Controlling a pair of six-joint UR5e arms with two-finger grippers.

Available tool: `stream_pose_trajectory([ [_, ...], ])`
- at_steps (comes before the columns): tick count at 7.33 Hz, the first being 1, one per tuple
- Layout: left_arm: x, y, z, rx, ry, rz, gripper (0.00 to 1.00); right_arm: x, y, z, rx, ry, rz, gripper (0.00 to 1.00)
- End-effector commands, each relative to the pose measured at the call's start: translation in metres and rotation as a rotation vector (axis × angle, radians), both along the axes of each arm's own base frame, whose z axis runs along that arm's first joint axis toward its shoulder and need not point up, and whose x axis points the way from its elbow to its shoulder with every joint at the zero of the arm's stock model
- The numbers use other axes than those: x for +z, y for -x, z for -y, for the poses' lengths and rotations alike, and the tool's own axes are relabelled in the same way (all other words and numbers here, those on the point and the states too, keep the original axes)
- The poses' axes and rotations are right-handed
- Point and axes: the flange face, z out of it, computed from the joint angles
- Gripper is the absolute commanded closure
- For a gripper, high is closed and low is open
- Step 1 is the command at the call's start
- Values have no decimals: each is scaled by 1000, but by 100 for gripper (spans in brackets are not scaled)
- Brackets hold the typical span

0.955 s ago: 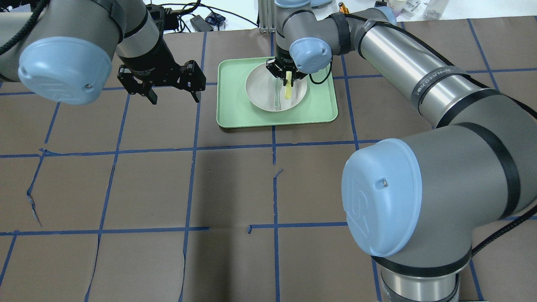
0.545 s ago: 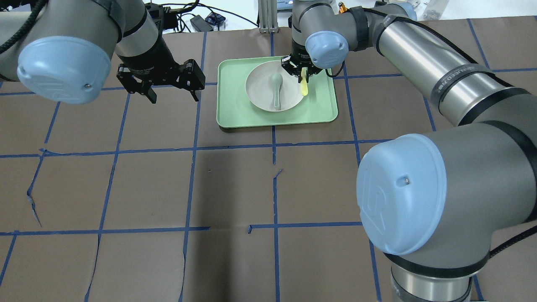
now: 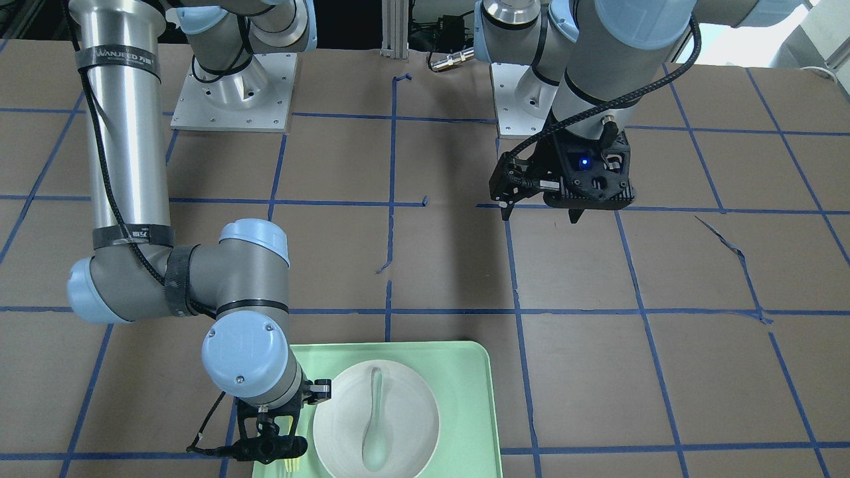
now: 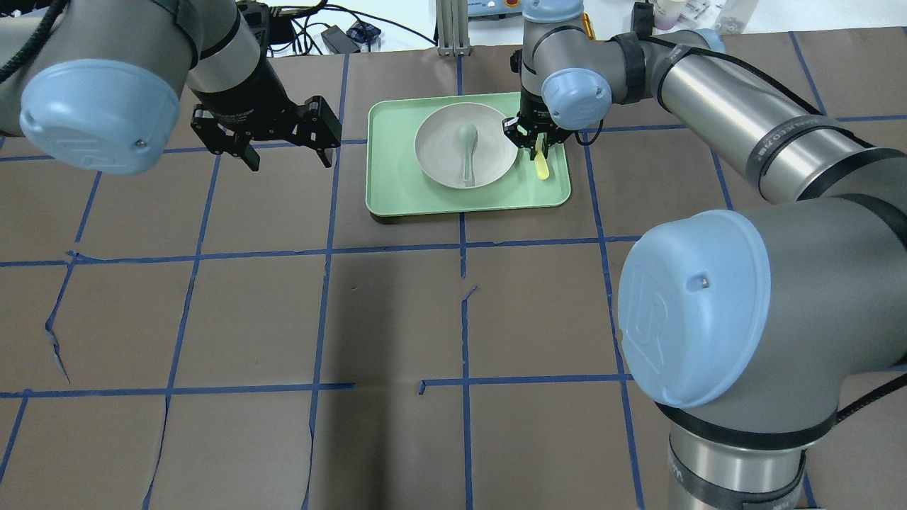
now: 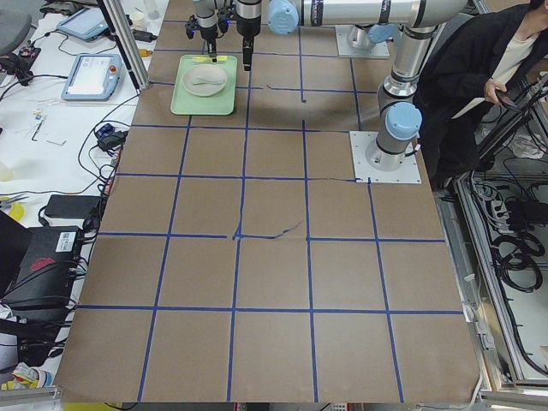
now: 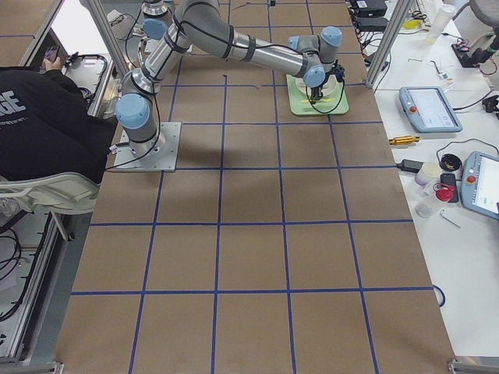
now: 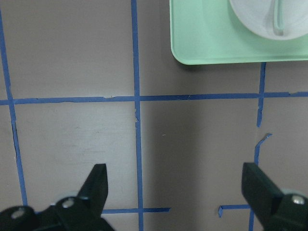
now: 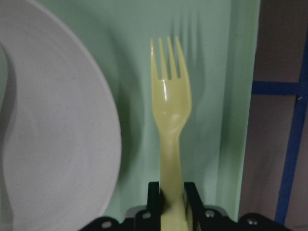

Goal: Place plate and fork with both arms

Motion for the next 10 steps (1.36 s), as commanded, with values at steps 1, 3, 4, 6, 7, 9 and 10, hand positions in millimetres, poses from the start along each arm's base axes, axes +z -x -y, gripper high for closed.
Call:
stream_pose_trajectory([
  [1, 1, 0, -1, -2, 1, 0, 0, -8, 2, -5, -3, -9, 0, 5],
  [3, 0, -1, -1, -2, -1, 0, 0, 19, 5, -6, 14, 38, 1, 0],
  [4, 0, -1, -1, 0, -1, 0, 0, 47, 7, -20, 18, 42, -4, 0],
  [6, 0, -1, -2, -2, -1, 1, 0, 113, 31, -101, -9, 45, -59, 0],
  [7, 0, 0, -2, -3, -3, 5, 0, 161, 48, -149, -30, 92, -40, 0],
  [9, 0, 1, -3, -6, -3, 9, 0, 242, 62, -211, -46, 162, -30, 0],
  [10, -1, 2, -4, -7, -6, 11, 0, 262, 64, -230, -46, 115, -32, 0],
])
